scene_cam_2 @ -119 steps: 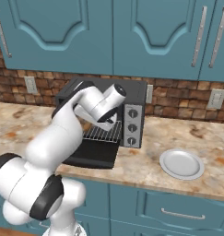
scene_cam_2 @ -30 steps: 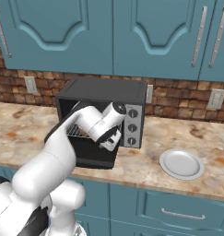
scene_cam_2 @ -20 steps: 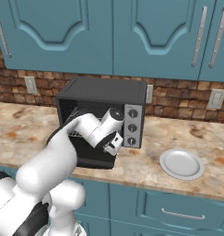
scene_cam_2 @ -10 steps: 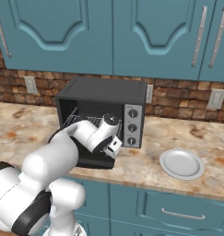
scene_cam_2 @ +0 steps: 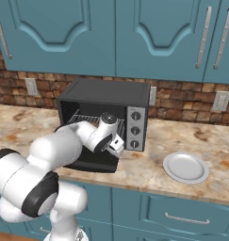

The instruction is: Pick up the bagel from the plate, place it on the toaster oven rack, close the door, and set the timer.

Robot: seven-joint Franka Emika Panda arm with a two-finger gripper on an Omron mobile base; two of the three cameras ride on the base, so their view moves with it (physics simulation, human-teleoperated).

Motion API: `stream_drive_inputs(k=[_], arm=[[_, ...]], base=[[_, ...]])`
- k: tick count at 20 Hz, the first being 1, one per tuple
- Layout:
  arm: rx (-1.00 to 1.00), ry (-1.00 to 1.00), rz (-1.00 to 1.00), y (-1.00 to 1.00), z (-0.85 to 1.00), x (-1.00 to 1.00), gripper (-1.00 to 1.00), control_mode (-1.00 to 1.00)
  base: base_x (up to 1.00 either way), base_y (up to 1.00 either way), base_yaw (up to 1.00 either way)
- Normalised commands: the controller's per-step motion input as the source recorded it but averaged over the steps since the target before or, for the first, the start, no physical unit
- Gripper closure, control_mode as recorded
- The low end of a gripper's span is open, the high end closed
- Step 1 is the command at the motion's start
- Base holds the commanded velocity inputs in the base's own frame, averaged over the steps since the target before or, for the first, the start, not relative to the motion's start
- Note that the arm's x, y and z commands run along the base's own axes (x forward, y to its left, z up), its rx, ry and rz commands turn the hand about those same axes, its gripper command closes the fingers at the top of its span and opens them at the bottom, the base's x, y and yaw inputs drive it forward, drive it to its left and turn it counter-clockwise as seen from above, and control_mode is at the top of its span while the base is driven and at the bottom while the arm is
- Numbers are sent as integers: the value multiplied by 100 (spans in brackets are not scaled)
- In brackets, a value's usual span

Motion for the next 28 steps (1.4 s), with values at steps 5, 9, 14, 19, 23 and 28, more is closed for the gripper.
stream_drive_inputs(k=[5, 9, 14, 19, 23, 28], arm=[[-5, 0, -5, 0, -5, 39, -100, -100], [-2, 0, -4, 0, 0, 38, -100, -100], [0, -2, -1, -10, 9, -52, -100, -100], [0, 0, 0, -31, 47, -100, -100, -100], [0, 0, -1, -12, 65, -95, -100, -100], [1, 7, -6, 0, 13, -65, -100, -100]], base=[[0, 0, 0], [0, 0, 0], [0, 0, 0], [0, 0, 0], [0, 0, 0], [0, 0, 0]])
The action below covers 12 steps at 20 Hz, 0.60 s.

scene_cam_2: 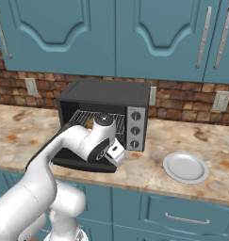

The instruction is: Pick up the bagel from the plate, place it on the toaster oven rack, close the door, and set the timer.

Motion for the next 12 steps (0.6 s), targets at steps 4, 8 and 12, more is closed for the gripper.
stream_drive_inputs(k=[4, 8, 12], arm=[[8, 7, -9, 0, -4, -54, -100, -100], [14, 0, -12, 1, -4, -51, -100, -100], [15, 0, -18, 12, 0, -22, -100, -100]], base=[[0, 0, 0], [0, 0, 0], [0, 0, 0]])
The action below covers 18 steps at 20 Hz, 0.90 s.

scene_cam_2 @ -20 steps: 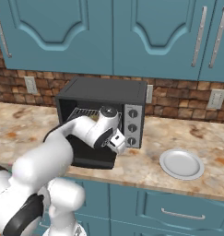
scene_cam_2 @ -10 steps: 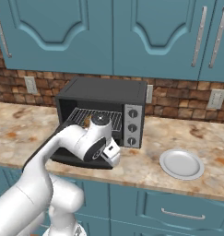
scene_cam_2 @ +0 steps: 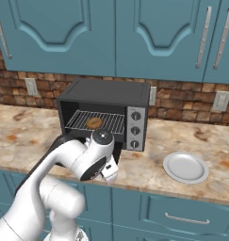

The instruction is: Pick up the bagel from the plate, place it on the toaster oven rack, close the door, and set the timer.

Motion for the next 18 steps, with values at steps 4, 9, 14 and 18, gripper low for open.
stream_drive_inputs(k=[4, 9, 14, 18], arm=[[17, 0, -21, 18, 0, 0, -100, -100], [14, 1, -19, 9, -2, 10, -100, -100], [9, 4, -17, 0, -10, 5, -100, -100], [5, 5, -15, 0, -7, 11, -100, -100]], base=[[0, 0, 0], [0, 0, 0], [0, 0, 0], [0, 0, 0]])
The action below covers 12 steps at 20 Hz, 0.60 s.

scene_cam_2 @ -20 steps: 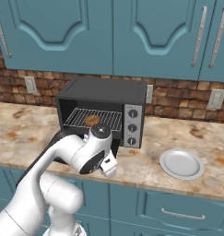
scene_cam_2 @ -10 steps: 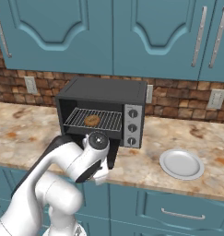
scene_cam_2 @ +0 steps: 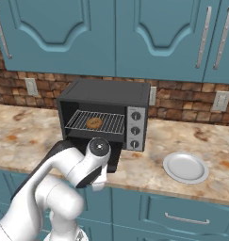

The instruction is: Pick up the bagel from the plate, place it on the toaster oven rack, close the door, and set the timer.

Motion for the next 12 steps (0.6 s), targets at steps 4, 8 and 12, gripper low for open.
stream_drive_inputs(k=[4, 8, 12], arm=[[0, 7, -11, 0, -10, 28, -100, -100], [0, 6, -5, 0, -19, 34, -100, -100], [0, 4, 0, 0, -25, 31, -100, -100]], base=[[0, 0, 0], [0, 0, 0], [0, 0, 0]])
